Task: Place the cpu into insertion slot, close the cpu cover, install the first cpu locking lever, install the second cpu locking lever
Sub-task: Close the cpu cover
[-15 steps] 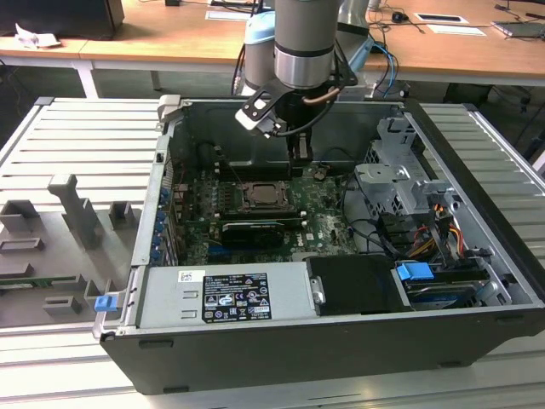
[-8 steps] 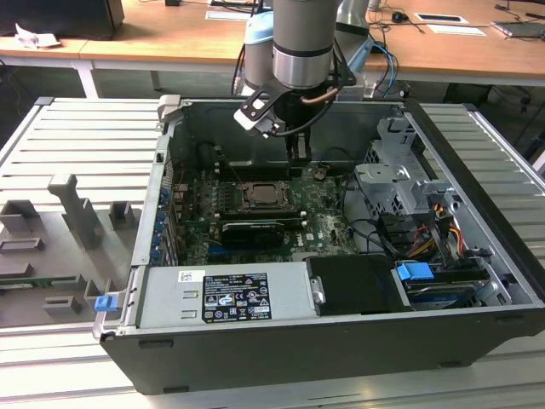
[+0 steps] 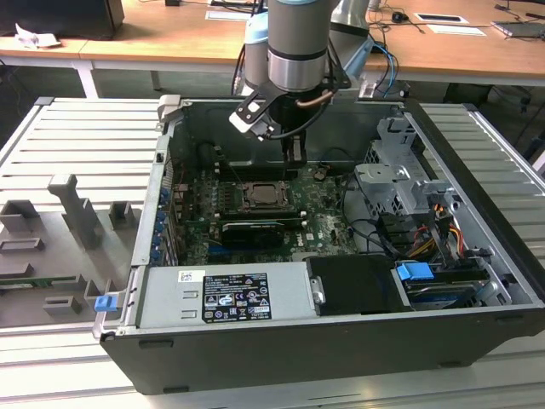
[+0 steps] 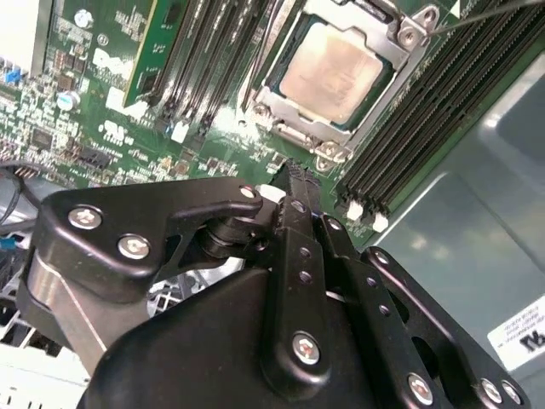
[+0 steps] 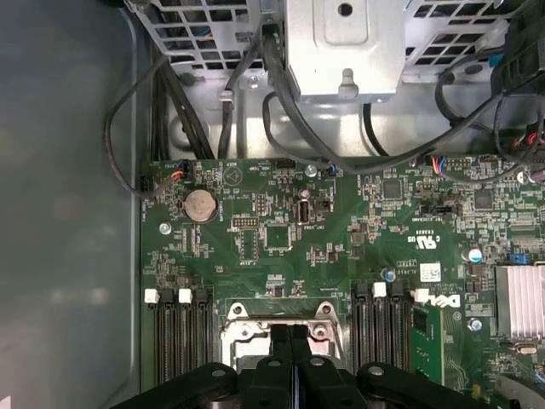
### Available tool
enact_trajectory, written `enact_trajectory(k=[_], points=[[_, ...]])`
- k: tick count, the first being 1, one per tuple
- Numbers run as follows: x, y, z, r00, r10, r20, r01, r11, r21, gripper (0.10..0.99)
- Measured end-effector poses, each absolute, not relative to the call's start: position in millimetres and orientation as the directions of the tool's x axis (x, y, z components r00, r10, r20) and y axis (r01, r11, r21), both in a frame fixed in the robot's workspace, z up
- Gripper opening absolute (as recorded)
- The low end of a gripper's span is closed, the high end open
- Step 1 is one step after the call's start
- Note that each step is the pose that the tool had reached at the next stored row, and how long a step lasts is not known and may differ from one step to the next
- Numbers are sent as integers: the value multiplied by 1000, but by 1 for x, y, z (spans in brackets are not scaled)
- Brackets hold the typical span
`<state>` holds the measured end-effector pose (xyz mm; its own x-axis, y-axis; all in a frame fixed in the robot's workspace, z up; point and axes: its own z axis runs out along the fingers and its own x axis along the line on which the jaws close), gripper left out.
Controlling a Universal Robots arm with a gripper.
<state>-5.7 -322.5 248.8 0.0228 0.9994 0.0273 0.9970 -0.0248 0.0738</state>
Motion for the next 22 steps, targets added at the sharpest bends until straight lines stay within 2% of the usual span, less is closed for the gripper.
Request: enact_trajectory(k=[22], points=[[-41,-323,244,23,999,27,997,-25,74,106]])
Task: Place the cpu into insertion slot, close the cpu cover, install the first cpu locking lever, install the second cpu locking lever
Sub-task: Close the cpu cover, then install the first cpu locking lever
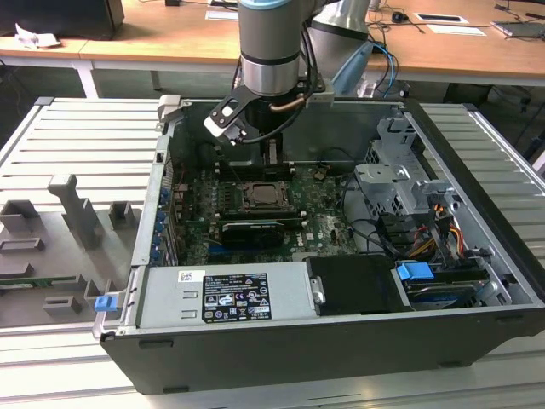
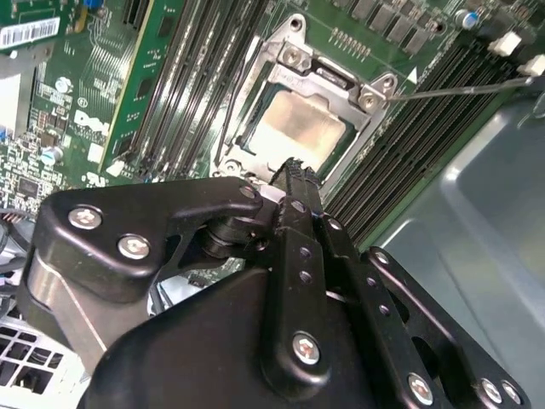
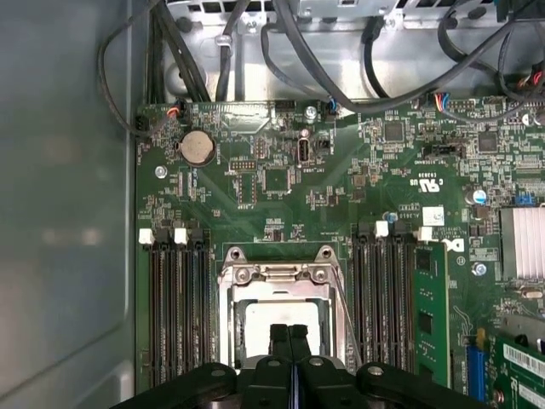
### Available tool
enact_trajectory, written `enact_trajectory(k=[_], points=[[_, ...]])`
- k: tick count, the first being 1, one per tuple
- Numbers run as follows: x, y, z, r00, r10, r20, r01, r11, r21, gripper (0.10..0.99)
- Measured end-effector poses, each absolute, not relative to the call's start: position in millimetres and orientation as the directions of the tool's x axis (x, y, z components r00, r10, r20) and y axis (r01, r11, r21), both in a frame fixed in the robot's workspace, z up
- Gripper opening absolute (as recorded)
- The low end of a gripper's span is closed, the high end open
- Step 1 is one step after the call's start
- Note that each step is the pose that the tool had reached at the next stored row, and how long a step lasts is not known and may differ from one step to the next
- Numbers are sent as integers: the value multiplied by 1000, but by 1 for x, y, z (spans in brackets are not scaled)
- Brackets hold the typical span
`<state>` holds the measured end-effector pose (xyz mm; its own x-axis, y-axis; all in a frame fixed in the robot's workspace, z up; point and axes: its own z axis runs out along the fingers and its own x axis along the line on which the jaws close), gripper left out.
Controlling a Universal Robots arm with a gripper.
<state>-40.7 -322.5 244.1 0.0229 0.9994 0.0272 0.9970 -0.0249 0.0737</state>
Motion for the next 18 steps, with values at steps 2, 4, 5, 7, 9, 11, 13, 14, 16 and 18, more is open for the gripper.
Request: enact_trajectory(k=[2,4,5,7,9,11,13,14,16,18], points=[[-43,-323,244,23,999,27,997,-25,74,106],[-45,-323,244,23,999,27,997,-25,74,106],[-47,-323,244,23,999,27,997,-25,74,106],[-49,-322,244,23,999,27,997,-25,74,106],[-50,-323,244,23,999,27,997,-25,74,106],[-50,-323,247,23,999,27,997,-25,74,106],[-50,-323,248,23,999,27,997,-25,74,106],[-50,-323,248,23,999,27,997,-25,74,106],[-50,-323,248,23,999,27,997,-25,74,106],[-50,-323,248,23,999,27,997,-25,74,106]])
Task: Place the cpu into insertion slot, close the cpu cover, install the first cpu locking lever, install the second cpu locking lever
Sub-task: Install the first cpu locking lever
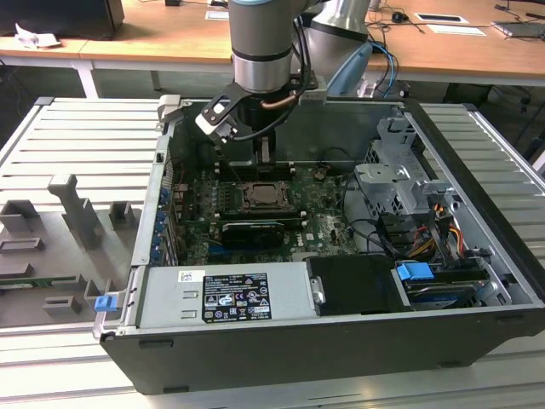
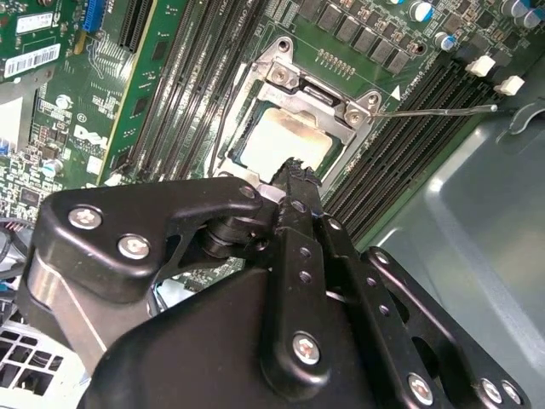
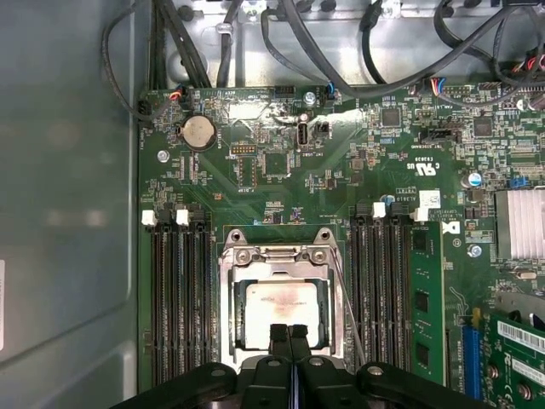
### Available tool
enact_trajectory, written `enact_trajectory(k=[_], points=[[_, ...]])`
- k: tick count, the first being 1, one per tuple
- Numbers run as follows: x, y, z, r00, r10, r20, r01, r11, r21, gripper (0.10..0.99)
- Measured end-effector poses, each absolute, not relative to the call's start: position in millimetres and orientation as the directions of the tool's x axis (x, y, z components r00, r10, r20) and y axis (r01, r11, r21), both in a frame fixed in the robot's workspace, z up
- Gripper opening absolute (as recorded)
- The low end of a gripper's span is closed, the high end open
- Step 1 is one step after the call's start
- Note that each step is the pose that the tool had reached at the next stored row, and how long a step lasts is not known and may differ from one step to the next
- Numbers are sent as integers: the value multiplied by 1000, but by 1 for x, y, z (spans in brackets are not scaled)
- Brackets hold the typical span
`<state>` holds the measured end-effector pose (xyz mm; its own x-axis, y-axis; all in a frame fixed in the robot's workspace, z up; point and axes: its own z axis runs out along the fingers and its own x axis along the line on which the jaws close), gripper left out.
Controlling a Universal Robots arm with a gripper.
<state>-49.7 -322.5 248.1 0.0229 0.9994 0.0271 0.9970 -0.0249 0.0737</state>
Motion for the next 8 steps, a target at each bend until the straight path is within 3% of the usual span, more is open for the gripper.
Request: enact_trajectory(k=[8], points=[[-50,-323,250,23,999,27,997,-25,74,106]])
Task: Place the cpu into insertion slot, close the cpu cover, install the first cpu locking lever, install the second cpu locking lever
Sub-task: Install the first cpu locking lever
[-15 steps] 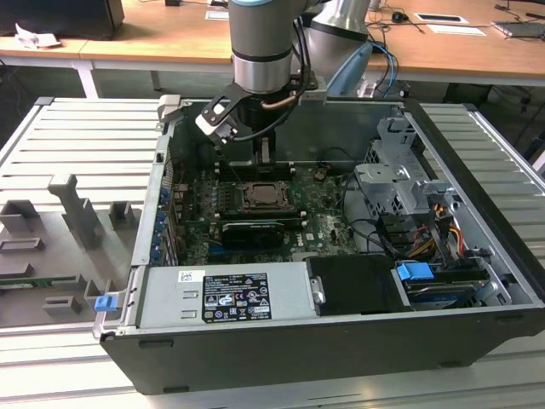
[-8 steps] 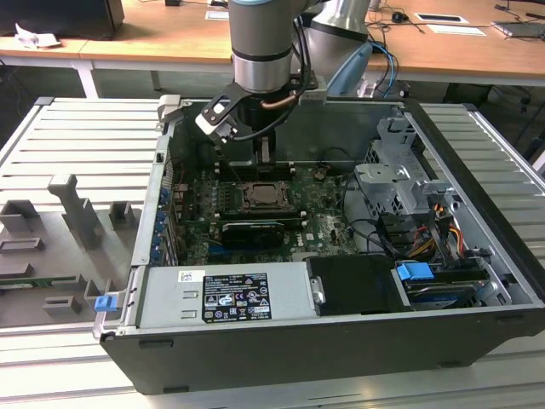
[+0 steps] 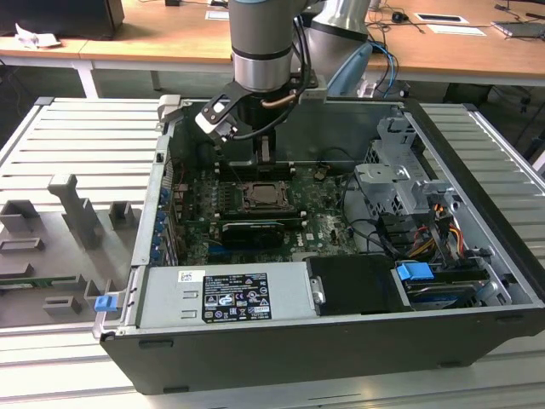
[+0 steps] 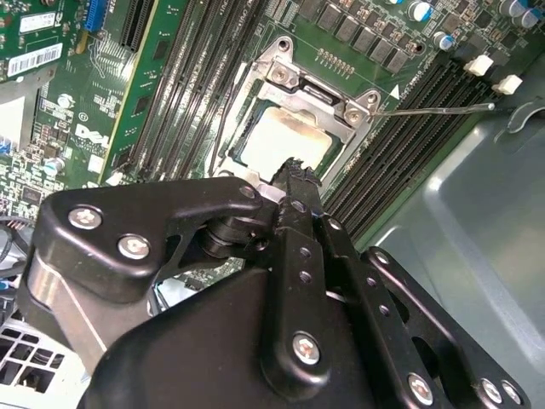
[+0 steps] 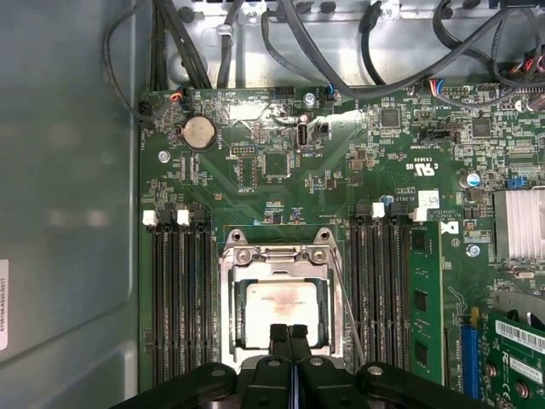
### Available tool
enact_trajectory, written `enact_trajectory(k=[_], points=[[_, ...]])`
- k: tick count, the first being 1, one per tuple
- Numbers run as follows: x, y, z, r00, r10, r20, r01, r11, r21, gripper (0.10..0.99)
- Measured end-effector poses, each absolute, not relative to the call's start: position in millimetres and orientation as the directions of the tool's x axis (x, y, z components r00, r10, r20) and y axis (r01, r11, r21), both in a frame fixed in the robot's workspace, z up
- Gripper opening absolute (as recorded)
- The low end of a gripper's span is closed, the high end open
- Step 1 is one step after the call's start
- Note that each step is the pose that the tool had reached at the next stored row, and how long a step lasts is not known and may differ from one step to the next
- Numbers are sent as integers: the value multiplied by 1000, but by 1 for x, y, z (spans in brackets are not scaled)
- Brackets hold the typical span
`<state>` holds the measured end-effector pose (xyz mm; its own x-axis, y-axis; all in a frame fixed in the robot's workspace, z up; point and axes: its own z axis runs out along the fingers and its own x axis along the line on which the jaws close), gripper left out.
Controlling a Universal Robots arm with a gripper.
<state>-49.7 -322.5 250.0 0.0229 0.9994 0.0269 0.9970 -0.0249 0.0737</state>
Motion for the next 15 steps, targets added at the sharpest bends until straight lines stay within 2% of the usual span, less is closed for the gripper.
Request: enact_trajectory(k=[15], points=[[-50,-323,257,23,999,27,997,-25,74,106]])
